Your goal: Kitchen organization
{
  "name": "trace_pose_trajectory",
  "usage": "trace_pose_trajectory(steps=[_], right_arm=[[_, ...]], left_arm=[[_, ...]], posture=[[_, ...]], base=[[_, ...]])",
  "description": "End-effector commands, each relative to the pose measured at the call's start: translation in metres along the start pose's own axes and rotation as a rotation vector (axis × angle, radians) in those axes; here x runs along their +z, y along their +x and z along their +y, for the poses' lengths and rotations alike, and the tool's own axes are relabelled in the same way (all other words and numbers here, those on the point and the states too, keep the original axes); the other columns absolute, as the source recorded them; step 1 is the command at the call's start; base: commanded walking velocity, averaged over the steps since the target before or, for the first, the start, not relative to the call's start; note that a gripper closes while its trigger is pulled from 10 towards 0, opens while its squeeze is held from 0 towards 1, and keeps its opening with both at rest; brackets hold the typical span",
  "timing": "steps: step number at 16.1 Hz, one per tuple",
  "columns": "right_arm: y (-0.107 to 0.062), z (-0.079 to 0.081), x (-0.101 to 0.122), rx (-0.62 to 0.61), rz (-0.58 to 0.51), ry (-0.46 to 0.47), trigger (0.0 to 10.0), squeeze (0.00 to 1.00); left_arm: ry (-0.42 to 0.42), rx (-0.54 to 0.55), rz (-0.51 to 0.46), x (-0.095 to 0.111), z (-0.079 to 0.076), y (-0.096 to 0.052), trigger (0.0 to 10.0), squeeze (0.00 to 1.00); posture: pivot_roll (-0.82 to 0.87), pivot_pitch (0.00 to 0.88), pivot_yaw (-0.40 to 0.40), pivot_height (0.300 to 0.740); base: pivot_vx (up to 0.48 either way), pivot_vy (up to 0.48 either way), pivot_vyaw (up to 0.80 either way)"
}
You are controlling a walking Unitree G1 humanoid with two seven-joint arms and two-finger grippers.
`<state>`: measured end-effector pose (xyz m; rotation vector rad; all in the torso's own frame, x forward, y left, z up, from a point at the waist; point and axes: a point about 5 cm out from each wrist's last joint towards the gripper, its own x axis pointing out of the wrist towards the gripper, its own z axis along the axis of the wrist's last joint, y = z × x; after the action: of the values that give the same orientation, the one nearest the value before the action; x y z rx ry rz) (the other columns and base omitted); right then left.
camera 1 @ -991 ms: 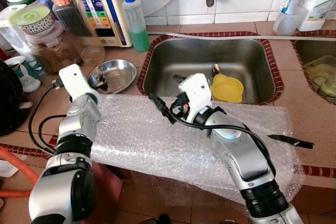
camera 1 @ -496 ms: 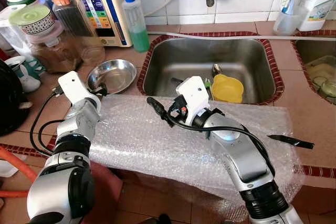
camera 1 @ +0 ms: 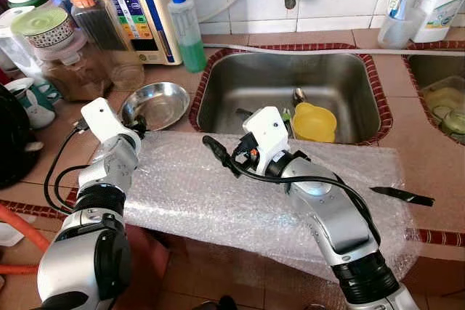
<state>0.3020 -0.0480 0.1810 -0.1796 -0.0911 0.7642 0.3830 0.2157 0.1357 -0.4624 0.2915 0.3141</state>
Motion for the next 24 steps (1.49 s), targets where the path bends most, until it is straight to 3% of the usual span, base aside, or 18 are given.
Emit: trace_pose_trajectory(steps=[1,17,21,24], right_arm=[[0.003,0.007,0.005,0.029,-0.014,-0.004,10.0,0.0],[0.005,0.0,0.005,0.012,-0.011,-0.007,10.0,0.0],[0.004,-0.001,0.004,0.011,-0.009,-0.01,10.0,0.0],[0.005,-0.002,0.004,0.01,-0.008,-0.013,10.0,0.0]], left_arm=[[-0.01,0.037,0.006,0.004,0.01,0.001,0.0,0.0],[0.003,0.044,-0.041,0.013,0.013,0.001,0.0,0.0],[0.005,0.013,-0.125,0.023,0.008,-0.001,0.0,0.0],[-0.043,-0.066,-0.203,0.031,-0.001,-0.004,0.0,0.0]], posture=[[-0.22,0.114,0.186,0.74],[-0.22,0.108,0.187,0.74],[-0.22,0.107,0.182,0.74],[-0.22,0.104,0.18,0.74]], base=[[0.0,0.0,0.0],[0.0,0.0,0.0],[0.0,0.0,0.0],[0.0,0.0,0.0]])
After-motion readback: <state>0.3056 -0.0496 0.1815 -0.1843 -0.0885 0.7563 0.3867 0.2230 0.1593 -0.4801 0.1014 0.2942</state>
